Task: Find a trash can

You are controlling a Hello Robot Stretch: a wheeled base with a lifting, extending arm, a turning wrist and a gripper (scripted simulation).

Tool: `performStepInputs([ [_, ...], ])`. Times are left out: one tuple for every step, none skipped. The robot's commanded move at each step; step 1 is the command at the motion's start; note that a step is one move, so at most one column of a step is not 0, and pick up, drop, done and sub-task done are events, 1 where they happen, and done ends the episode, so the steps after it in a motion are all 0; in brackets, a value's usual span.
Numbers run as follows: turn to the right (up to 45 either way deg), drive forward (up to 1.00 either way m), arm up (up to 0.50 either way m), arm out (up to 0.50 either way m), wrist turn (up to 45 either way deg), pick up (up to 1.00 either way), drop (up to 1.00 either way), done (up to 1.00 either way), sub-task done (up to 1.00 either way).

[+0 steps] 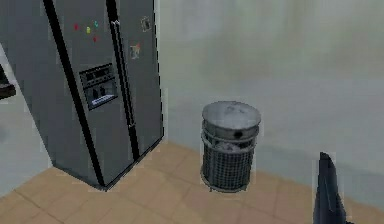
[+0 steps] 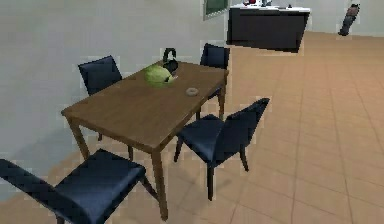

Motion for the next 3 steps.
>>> performStepInputs([
  [15.0, 0.00, 0.00, 0.00, 0.0, 0.00, 0.00, 0.00, 0.00],
  [0.0, 0.30, 0.00, 0.00, 0.0, 0.00, 0.00, 0.00, 0.00],
  [0.0, 0.00, 0.00, 0.00, 0.0, 0.00, 0.00, 1.00, 0.00],
])
